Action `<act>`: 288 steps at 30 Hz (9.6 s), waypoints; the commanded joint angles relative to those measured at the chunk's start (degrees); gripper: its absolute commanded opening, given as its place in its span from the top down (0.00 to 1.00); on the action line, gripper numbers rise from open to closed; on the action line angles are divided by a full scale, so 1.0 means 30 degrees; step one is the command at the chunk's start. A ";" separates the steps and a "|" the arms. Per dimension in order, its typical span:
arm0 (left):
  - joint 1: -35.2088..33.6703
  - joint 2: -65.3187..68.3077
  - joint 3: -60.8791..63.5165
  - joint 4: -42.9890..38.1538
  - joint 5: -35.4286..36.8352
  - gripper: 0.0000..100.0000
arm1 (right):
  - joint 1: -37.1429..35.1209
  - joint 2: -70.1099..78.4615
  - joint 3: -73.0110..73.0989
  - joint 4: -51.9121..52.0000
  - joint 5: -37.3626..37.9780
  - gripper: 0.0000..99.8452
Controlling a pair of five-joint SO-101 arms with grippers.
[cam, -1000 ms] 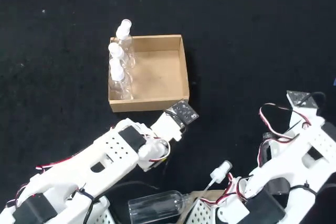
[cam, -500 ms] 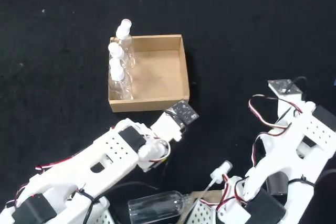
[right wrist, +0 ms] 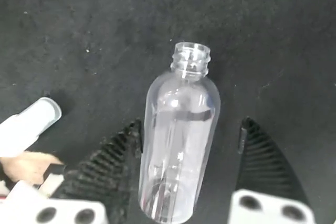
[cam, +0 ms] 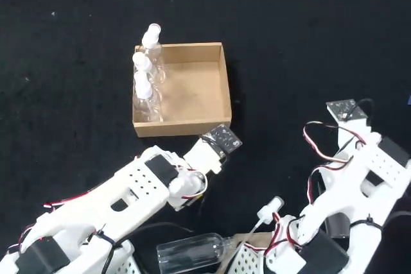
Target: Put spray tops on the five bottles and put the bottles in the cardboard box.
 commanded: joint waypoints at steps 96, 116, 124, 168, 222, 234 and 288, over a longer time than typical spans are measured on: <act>-0.3678 -0.0967 -1.6015 0.2608 0.0176 0.97 | -1.0901 -2.2227 0.5348 -0.5714 -1.9575 0.99; -0.3590 -0.0938 -1.5663 -1.1868 0.0322 0.97 | -1.5355 -2.6212 0.9275 -0.7414 -1.9429 0.99; -0.3560 -0.0967 -1.5018 -1.2044 0.0322 0.97 | -1.7026 -2.6212 1.0593 -0.9582 -1.9429 0.99; -0.0454 -0.0967 -0.5788 -3.7949 0.0293 0.97 | -1.7875 -2.6212 1.2879 -1.2103 -1.9429 0.99; 0.0601 -0.6857 -0.4029 -2.6960 0.0322 0.97 | -1.7817 -2.6212 1.2879 -1.2073 -1.9429 0.99; -0.0249 -0.6652 -0.8425 -1.8051 0.0381 0.97 | -1.7817 -2.6212 1.2879 -1.2073 -1.9429 0.99; -0.0806 -0.4835 -0.7253 -2.0952 0.1963 0.97 | -1.7817 -2.6212 1.2821 -1.2103 -1.9429 0.99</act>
